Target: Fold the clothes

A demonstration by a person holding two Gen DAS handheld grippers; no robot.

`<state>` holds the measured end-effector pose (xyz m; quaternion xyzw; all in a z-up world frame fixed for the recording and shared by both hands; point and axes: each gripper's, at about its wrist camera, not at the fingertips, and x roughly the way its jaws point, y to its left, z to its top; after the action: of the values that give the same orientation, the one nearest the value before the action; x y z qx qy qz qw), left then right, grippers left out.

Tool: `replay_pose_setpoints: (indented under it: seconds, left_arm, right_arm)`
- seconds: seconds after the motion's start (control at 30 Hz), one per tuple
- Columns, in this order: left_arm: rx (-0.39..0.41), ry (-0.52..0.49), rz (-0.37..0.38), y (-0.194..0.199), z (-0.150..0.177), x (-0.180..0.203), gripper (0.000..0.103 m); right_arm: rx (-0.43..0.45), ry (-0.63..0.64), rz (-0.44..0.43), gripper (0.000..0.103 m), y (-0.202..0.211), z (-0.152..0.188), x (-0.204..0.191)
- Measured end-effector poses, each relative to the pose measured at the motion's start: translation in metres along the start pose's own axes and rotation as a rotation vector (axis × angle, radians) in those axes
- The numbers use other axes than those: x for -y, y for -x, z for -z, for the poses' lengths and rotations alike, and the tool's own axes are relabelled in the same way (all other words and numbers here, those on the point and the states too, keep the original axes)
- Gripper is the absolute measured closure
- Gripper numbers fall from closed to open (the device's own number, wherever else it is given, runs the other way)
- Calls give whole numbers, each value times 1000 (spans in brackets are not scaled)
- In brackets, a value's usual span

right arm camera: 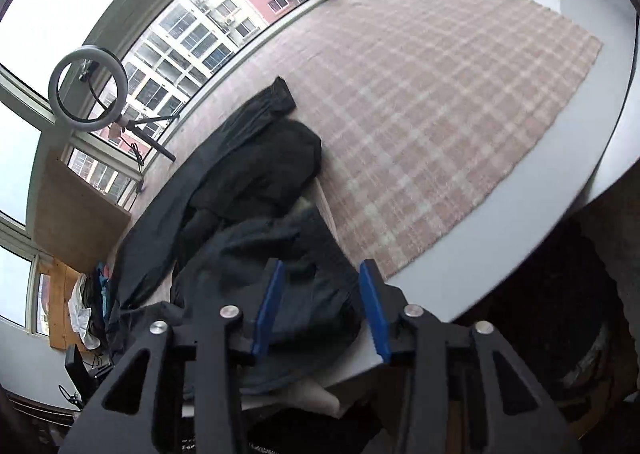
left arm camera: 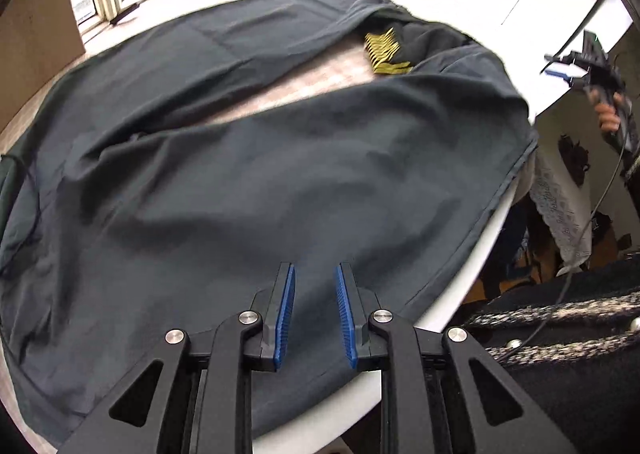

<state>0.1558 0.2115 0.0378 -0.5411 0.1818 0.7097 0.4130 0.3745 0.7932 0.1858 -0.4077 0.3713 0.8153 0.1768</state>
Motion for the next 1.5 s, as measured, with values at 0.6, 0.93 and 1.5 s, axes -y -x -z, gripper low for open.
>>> replay_pose_setpoints:
  seconds: [0.6,0.93,1.5]
  left_arm:
    - [-58,137,-89,-26,9,-19,78]
    - [-34,174,-103,-20,13,-26,77]
    - [160,465,-559,131,79,-227,76]
  right_arm:
    - [-87,177,-186,79,-86,-19,-25]
    - [-64,42,45,74,-92,-46,-19]
    - [2,-157,-3,68,-61,16,-51]
